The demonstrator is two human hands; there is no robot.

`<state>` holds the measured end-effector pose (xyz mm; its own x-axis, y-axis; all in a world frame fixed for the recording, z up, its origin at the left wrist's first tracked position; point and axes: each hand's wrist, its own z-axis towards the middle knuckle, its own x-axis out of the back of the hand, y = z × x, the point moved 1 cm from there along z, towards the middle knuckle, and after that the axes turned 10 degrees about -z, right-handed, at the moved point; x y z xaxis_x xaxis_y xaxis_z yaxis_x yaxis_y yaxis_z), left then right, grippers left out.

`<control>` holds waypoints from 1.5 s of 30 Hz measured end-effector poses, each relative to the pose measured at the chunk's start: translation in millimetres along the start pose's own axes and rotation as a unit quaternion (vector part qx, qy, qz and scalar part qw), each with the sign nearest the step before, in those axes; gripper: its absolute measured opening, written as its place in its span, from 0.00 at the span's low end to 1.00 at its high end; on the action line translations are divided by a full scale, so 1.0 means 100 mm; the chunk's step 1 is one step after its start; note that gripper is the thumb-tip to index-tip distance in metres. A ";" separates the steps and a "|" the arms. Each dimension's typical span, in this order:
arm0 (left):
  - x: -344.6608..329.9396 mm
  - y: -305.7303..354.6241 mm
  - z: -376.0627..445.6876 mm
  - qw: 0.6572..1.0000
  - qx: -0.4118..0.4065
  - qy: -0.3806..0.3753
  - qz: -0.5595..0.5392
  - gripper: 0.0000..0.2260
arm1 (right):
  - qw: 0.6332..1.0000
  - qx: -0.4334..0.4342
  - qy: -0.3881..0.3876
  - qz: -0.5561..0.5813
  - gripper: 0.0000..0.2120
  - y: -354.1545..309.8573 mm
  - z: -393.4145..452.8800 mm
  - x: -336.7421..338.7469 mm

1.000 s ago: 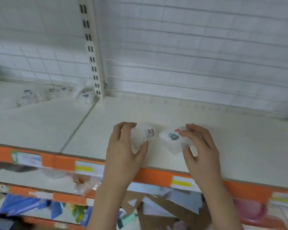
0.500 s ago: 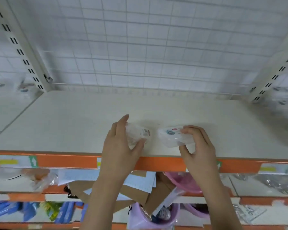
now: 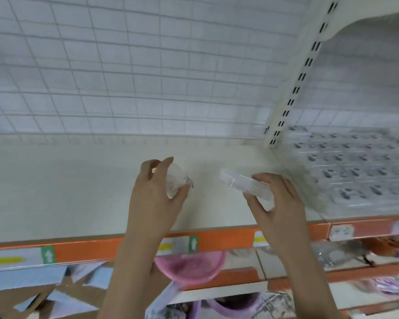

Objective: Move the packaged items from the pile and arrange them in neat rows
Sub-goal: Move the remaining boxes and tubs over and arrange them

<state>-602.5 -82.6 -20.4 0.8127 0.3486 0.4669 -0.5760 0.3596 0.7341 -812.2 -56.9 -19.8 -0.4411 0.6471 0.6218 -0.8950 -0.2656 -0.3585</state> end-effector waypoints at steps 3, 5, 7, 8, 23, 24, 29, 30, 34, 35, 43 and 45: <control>-0.58 0.44 -0.12 0.999 0.013 0.028 -0.019 0.27 | 0.999 0.003 -0.035 -0.006 0.12 0.59 0.02 0.36; -0.96 0.77 -0.22 0.999 0.015 0.024 -0.043 0.26 | 0.999 0.006 -0.046 -0.008 0.12 0.96 0.00 0.62; -1.27 1.07 -0.31 0.998 0.005 0.017 -0.056 0.26 | 0.999 0.003 -0.052 0.002 0.13 1.28 -0.01 0.82; -1.40 1.20 -0.34 0.999 -0.007 0.014 -0.051 0.25 | 0.998 -0.001 -0.055 0.008 0.13 1.43 -0.01 0.89; -2.18 1.63 0.15 1.000 -0.021 0.001 -0.002 0.23 | 0.996 0.042 -0.050 -0.059 0.14 2.64 1.13 0.90; -2.22 1.64 0.21 1.000 -0.024 -0.002 0.000 0.23 | 0.994 0.045 -0.048 -0.083 0.13 2.75 1.30 0.84; -2.42 1.71 0.42 0.999 -0.042 -0.016 -0.005 0.23 | 0.966 0.012 -0.153 -0.208 0.14 3.20 1.74 0.44; -2.46 1.72 0.45 0.999 -0.044 -0.019 -0.007 0.23 | 0.954 0.017 -0.202 -0.221 0.15 3.26 1.73 0.36; -2.62 1.80 0.57 0.999 -0.052 -0.014 -0.005 0.23 | 0.939 0.069 -0.269 -0.203 0.19 3.39 1.63 0.33; -2.67 1.83 0.60 0.999 -0.053 -0.011 -0.004 0.23 | 0.938 0.092 -0.264 -0.204 0.20 3.41 1.62 0.35; -3.11 2.14 0.68 0.998 -0.053 0.029 0.008 0.23 | 0.932 0.153 -0.246 -0.220 0.19 3.74 1.81 0.16; -3.23 2.23 0.63 0.998 -0.040 0.052 0.019 0.23 | 0.919 0.178 -0.253 -0.244 0.20 3.78 1.87 0.15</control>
<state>-988.0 -170.1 23.5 0.7795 0.4487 0.4370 -0.6142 0.4109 0.6737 -1169.2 -281.2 -15.5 0.1255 0.3597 0.9246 -0.9201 -0.3064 0.2441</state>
